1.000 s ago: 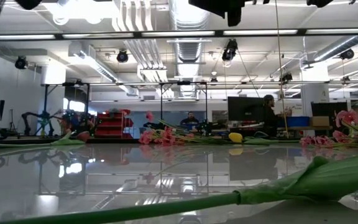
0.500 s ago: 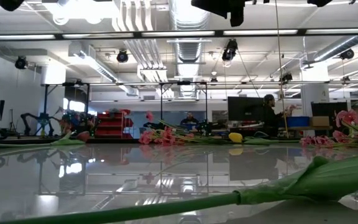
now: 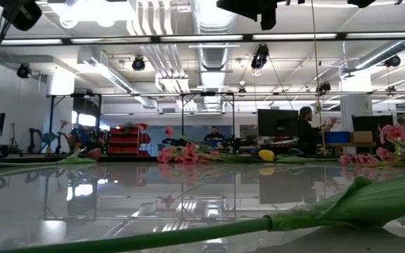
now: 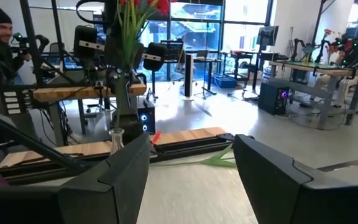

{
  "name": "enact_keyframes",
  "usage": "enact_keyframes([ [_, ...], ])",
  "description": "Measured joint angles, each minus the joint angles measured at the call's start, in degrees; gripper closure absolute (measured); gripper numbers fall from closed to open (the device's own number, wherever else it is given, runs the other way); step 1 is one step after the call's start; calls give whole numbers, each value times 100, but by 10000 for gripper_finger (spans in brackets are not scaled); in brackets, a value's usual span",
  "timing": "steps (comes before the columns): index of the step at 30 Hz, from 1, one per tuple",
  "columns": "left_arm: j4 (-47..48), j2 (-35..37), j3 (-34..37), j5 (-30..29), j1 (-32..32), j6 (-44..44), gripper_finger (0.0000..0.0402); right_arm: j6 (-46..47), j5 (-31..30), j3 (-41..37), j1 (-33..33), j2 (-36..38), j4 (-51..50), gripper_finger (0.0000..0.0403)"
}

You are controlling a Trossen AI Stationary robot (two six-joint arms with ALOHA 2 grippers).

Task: Sort flowers into vase by color
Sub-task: Put the top red flower into the transparent vase

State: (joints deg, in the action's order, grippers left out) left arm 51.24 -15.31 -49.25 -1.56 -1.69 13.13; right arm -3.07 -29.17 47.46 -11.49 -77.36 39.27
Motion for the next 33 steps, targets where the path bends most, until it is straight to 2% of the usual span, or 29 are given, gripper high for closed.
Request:
enact_keyframes([
  [10, -807, 494, 600, 0, 0, -138, 401, -106, 0, 2, 0, 0, -5, 179],
  [18, -1243, 477, 1092, 22, 0, 144, 401, -205, 0, 2, 2, 11, -4, 179],
  [24, -1979, 407, 1383, 61, 1, 199, 401, -214, 11, 2, 2, 11, -4, 179],
  [27, -1845, 425, 1341, 90, 2, 239, 401, -214, 52, 2, 0, 11, -7, 179],
  [33, -719, 497, 886, 61, 2, 301, 401, -195, 68, 2, -15, 15, -264, 179],
])
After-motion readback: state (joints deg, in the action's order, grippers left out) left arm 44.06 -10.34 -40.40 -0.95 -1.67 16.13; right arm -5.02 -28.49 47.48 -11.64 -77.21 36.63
